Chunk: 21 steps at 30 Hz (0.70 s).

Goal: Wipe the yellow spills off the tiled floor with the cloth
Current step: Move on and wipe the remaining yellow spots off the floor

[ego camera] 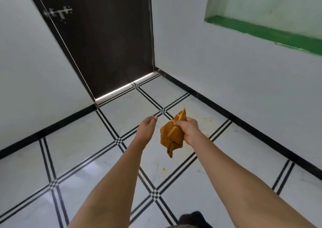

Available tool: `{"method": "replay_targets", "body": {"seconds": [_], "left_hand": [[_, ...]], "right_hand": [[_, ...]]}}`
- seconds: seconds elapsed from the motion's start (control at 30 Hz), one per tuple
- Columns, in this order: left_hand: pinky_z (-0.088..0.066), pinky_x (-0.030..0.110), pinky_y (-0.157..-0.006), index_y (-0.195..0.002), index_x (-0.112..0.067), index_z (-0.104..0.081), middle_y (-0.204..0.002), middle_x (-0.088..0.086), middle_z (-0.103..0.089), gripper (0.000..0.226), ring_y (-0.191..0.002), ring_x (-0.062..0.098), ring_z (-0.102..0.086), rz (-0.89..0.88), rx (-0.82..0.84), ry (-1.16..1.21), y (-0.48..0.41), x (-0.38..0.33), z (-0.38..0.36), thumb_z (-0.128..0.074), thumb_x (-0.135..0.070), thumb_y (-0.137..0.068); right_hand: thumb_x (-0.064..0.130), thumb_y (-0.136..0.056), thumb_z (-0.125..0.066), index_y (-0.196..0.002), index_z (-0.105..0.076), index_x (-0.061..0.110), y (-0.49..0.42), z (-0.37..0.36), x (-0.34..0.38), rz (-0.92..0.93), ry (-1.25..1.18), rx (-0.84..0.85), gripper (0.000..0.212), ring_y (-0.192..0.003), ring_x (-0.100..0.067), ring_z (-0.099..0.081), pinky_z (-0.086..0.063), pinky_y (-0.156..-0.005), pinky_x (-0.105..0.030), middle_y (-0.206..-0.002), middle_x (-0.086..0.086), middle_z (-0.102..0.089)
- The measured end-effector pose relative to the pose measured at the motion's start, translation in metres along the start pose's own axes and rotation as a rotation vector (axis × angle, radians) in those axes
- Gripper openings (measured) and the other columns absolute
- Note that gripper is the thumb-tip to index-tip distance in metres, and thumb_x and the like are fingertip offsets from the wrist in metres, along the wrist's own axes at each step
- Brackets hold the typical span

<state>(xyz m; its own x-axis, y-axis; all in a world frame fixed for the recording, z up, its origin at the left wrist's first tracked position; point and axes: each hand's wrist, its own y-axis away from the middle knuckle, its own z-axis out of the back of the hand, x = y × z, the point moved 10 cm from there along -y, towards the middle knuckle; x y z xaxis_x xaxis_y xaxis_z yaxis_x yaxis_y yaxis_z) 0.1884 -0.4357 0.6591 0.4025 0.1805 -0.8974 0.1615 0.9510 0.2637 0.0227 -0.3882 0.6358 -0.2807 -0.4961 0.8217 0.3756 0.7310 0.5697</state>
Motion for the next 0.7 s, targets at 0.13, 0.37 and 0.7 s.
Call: {"method": "replay_targets", "body": {"seconds": [0.13,0.37,0.7], "left_hand": [[-0.031,0.03,-0.099,-0.135,-0.011,-0.045,-0.139,0.008,-0.047,0.045,-0.129,0.023,-0.041,-0.023,0.036,-0.011,-0.041,-0.003,0.025,-0.037,-0.037,-0.099],[-0.032,0.029,-0.098,-0.138,-0.012,-0.041,-0.142,0.008,-0.044,0.047,-0.13,0.023,-0.04,-0.064,0.097,-0.057,-0.129,-0.026,0.053,-0.034,-0.038,-0.099],[-0.03,0.033,-0.105,-0.138,-0.011,-0.041,-0.143,0.009,-0.043,0.047,-0.131,0.023,-0.038,-0.083,0.212,-0.108,-0.276,-0.069,0.073,-0.035,-0.037,-0.099]], "right_hand": [[0.001,-0.078,-0.068,-0.104,-0.06,0.011,-0.022,-0.044,0.022,0.022,-0.068,-0.024,0.029,-0.095,-0.032,-0.06,-0.05,-0.088,-0.046,-0.101,-0.015,-0.062],[0.006,-0.079,-0.07,-0.122,-0.054,0.009,-0.083,-0.09,0.067,0.036,-0.148,-0.089,0.046,-0.1,-0.032,-0.055,-0.046,-0.094,-0.049,-0.111,-0.011,-0.058],[0.012,-0.081,-0.07,-0.124,-0.052,0.012,-0.183,-0.136,0.162,0.088,0.087,-0.126,0.046,-0.111,-0.032,-0.051,-0.042,-0.091,-0.042,-0.123,-0.013,-0.053]]}}
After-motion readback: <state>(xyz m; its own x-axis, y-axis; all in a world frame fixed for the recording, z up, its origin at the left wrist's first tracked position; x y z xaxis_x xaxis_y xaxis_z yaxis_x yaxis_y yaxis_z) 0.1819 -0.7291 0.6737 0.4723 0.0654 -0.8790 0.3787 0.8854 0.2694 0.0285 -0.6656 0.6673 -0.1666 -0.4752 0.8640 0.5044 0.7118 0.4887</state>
